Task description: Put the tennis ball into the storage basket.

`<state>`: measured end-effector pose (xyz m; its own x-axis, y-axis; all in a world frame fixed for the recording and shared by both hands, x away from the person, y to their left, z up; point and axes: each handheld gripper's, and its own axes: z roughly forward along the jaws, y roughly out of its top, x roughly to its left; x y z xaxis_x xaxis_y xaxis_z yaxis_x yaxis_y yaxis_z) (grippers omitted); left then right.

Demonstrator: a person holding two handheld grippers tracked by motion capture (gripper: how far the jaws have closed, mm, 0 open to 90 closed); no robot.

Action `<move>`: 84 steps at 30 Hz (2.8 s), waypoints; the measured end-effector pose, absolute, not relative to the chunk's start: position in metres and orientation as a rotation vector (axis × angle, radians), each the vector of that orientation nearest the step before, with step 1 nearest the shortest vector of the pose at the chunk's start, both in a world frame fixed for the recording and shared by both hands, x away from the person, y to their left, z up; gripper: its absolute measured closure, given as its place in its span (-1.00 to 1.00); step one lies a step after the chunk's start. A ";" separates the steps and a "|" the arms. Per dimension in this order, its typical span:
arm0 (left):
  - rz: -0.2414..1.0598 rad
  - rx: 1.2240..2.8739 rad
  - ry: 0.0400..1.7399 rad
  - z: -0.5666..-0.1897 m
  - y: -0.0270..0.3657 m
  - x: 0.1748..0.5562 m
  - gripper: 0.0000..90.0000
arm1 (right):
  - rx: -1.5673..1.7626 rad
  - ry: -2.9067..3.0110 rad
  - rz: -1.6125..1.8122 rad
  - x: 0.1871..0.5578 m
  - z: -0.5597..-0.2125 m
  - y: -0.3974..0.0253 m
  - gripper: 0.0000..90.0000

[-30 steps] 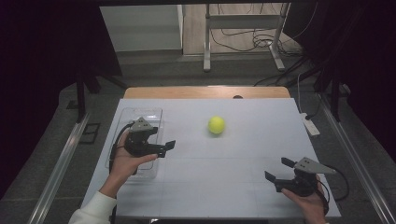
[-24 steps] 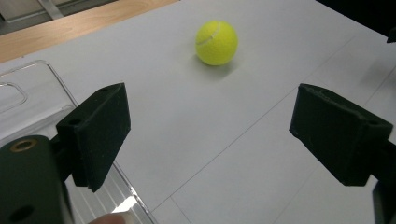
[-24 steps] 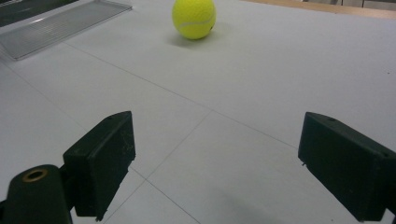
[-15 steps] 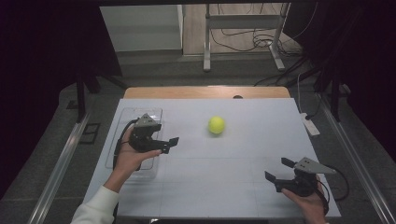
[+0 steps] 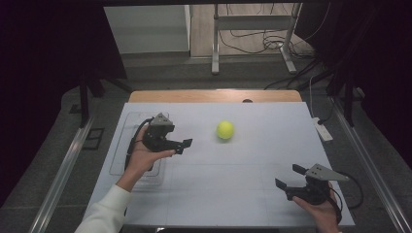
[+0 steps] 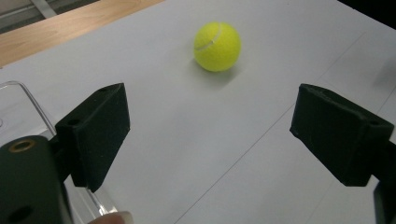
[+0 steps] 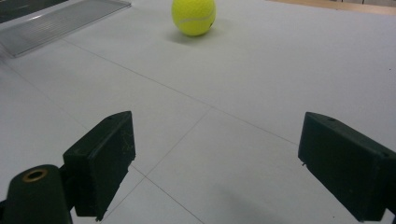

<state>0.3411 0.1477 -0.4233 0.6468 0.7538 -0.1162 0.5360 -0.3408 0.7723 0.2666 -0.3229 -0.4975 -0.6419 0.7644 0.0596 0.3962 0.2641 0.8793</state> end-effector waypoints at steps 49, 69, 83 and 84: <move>0.298 2.116 0.954 -0.423 0.107 0.384 -0.73 | 1.065 2.170 1.327 0.269 -0.500 -0.323 -0.75; 0.280 2.173 0.950 -0.432 0.081 0.404 -0.74 | 1.070 2.170 1.327 0.270 -0.501 -0.325 -0.75; 0.273 2.198 0.931 -0.432 0.065 0.413 -0.75 | 1.072 2.169 1.332 0.271 -0.501 -0.325 -0.76; 0.273 2.200 0.931 -0.432 0.065 0.414 -0.75 | 1.072 2.169 1.332 0.271 -0.501 -0.325 -0.76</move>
